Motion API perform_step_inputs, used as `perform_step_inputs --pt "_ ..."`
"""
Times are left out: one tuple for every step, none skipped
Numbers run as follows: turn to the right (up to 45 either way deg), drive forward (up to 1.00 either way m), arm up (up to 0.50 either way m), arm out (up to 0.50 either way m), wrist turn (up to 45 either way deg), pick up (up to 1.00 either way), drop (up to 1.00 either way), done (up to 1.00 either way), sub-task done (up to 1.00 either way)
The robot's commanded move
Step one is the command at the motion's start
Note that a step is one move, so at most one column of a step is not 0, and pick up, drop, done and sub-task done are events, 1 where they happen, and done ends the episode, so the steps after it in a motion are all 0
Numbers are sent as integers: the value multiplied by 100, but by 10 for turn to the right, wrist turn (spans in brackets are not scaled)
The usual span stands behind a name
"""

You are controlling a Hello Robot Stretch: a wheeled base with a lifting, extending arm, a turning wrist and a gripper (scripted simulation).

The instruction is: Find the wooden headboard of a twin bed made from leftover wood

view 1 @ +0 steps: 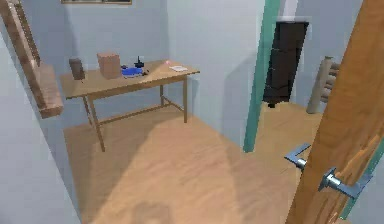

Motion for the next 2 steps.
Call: perform_step_inputs --pt "0 50 0 0 0 0 0 0 0" --pt "60 0 0 0 0 0 0 0 0"
